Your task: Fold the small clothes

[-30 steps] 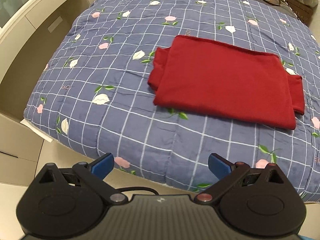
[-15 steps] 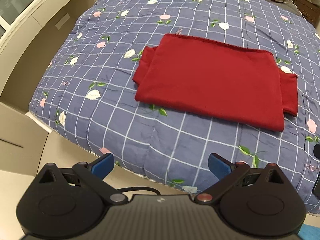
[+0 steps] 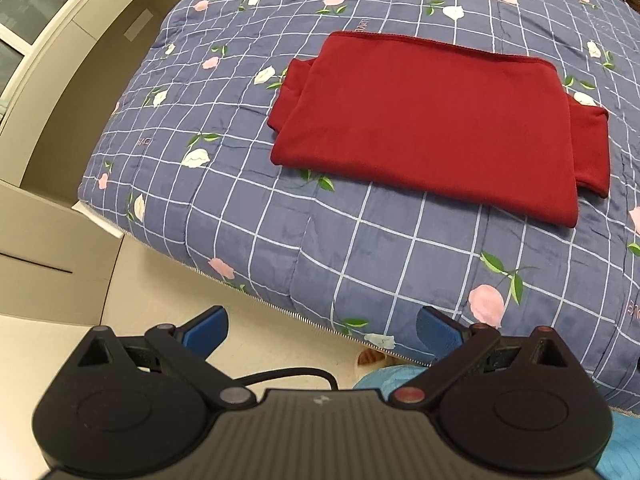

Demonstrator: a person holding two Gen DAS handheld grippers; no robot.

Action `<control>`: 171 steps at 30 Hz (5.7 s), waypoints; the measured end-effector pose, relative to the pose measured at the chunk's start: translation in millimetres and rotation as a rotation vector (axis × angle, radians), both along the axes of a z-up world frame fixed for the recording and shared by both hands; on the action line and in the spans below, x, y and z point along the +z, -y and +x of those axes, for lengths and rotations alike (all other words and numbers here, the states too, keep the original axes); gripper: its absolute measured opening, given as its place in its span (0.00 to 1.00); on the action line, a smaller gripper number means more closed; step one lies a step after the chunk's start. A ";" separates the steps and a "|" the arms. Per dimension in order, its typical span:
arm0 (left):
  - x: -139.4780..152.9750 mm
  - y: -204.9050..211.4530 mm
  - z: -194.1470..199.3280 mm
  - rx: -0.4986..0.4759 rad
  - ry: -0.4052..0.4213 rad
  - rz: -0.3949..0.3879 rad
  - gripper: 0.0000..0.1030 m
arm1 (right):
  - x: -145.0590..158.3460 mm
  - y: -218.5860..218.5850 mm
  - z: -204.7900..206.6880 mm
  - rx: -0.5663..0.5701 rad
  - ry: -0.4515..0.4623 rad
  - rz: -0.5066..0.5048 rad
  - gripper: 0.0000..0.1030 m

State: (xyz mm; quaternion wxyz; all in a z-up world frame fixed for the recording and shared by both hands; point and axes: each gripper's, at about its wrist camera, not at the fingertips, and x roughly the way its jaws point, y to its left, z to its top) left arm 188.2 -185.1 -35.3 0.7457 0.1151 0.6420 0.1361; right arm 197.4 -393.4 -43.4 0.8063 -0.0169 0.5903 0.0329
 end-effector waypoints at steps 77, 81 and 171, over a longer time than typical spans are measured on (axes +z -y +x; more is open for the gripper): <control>-118.0 -169.6 207.0 -0.125 -0.209 -0.032 0.99 | -102.9 -188.7 151.3 -0.051 -0.276 -0.155 0.99; -119.5 -170.8 215.3 -0.118 -0.196 -0.030 0.99 | -116.6 -189.7 167.5 -0.052 -0.275 -0.130 0.99; -189.8 -175.8 237.5 0.066 -0.142 -0.356 0.34 | -178.4 -126.5 92.0 0.068 -0.212 -0.031 1.00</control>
